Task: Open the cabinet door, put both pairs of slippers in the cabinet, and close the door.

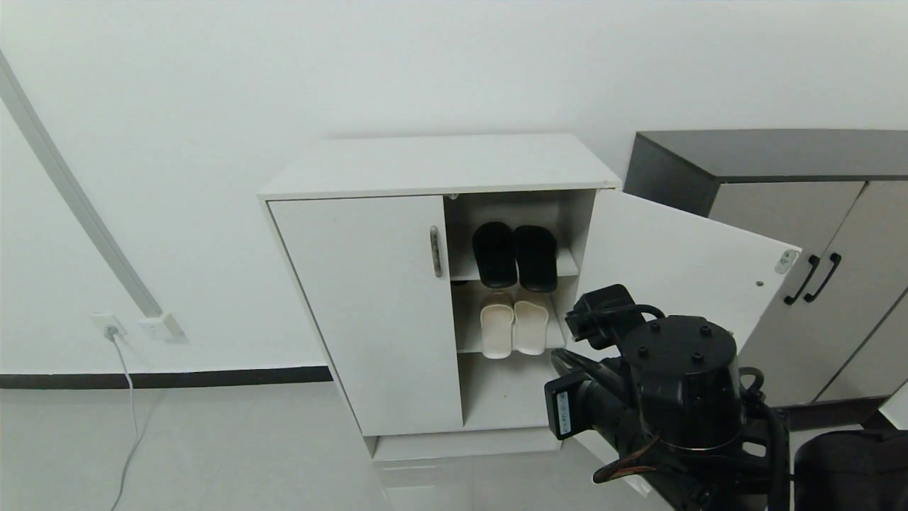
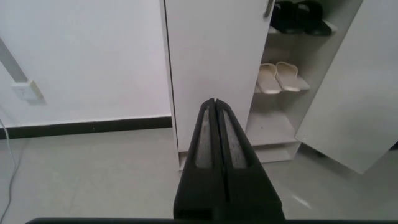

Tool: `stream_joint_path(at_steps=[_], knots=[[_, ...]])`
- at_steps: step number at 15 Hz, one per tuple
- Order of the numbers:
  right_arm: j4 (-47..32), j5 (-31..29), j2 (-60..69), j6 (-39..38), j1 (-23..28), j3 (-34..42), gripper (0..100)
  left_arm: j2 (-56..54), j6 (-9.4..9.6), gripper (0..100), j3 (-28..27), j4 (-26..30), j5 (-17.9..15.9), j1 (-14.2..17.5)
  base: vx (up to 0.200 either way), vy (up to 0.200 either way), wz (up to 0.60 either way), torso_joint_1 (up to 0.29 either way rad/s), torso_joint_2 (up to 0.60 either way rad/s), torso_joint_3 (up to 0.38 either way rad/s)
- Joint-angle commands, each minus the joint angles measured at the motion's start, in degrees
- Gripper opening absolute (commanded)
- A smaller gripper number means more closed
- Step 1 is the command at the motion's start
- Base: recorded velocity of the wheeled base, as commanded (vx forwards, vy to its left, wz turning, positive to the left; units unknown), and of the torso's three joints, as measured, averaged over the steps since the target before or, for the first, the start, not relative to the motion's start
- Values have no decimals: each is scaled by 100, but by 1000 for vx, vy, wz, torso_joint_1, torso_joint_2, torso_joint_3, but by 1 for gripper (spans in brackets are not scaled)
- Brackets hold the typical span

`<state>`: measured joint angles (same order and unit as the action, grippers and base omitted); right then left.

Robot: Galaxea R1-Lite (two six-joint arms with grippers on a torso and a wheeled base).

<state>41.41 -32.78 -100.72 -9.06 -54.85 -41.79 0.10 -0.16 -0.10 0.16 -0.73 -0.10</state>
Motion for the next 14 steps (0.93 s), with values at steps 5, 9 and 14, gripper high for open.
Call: stream_joint_path(at_steps=[5,9,14], knots=[[7,9,-9,0,-9,4,0,-1,-2,0,1,11,-6,1,0,0,0,187,-499,-317],[7,9,-36,0,0,-22,0,-1,-2,0,1,2,-6,1,0,0,0,217,-531,-317],[7,9,-36,9,0,-13,0,-1,-2,0,1,2,3,1,0,0,0,246,-574,-329]])
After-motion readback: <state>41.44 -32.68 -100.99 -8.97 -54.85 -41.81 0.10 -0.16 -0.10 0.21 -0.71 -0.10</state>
